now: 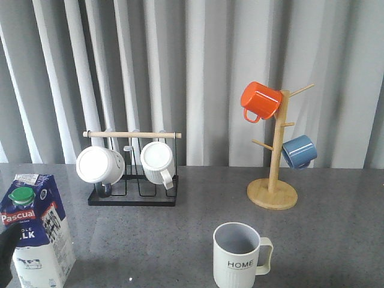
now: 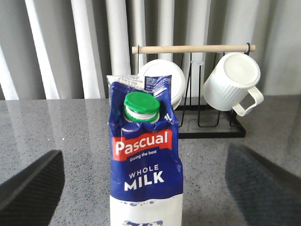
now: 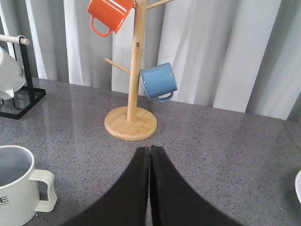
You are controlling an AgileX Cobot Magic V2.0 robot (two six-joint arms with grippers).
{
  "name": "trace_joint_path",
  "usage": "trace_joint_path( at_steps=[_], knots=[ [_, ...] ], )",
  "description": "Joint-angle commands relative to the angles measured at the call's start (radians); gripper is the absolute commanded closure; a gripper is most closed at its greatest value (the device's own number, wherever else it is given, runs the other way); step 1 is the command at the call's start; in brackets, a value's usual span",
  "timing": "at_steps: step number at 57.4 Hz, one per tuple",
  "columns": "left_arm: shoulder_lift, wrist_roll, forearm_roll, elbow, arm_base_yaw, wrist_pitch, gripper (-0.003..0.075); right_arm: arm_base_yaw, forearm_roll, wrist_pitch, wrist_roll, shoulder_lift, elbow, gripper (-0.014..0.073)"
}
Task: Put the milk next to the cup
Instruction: 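Lower the left gripper around the Pascual milk carton and close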
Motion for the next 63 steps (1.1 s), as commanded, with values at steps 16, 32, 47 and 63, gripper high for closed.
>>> trace_joint_path(
  at_steps=[16, 32, 47, 63],
  knots=[
    [0.037, -0.087, 0.053, 0.047, -0.005, -0.297, 0.0088, -0.007, 0.012, -0.05, -0.01, -0.01, -0.036, 0.0603],
    [0.086, -0.126, 0.098, 0.047, -0.005, -0.291, 0.0093, -0.007, 0.012, -0.05, -0.01, -0.01, -0.036, 0.0603],
    [0.089, -0.148, 0.098, 0.047, -0.005, -0.32, 0.0106, -0.007, 0.012, -0.05, -0.01, -0.01, -0.036, 0.0603],
    [0.151, -0.148, 0.098, 0.045, -0.005, -0.337, 0.0127, -0.007, 0.012, -0.05, -0.01, -0.01, -0.036, 0.0603]
  ],
)
